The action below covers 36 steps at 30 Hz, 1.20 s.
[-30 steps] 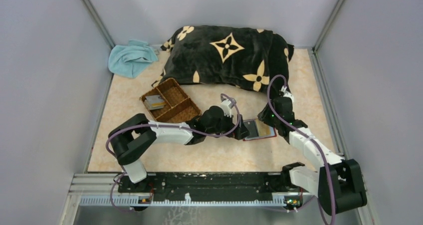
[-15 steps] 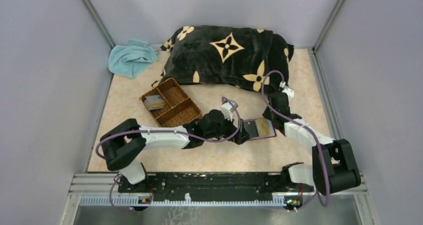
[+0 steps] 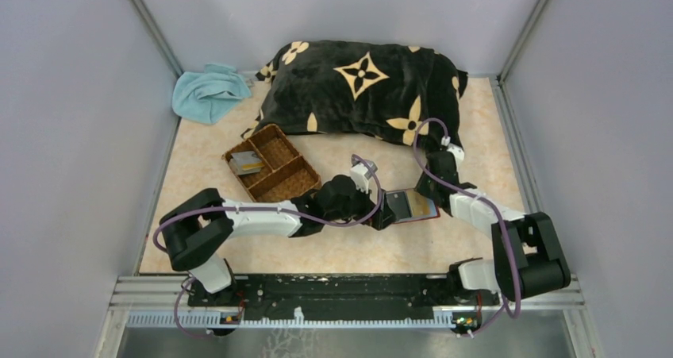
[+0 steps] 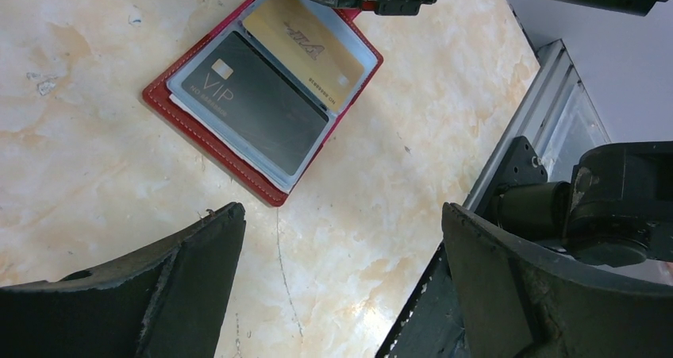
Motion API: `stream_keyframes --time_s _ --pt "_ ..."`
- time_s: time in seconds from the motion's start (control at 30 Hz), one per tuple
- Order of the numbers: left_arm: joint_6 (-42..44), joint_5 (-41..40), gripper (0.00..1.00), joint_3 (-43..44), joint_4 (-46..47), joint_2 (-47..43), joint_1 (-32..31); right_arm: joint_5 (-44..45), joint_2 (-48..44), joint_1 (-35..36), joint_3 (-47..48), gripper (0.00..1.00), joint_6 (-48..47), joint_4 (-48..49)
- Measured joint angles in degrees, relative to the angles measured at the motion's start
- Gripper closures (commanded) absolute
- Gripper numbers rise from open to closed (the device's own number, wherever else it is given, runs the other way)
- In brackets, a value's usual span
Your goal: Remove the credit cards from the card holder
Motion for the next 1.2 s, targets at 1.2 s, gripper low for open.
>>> stream_keyframes --time_s 1.2 --pt "-7.76 17.64 0.12 3.06 10.73 9.75 4.31 -0.96 -24.5 6.73 -9.66 0.8 6.19 -12.24"
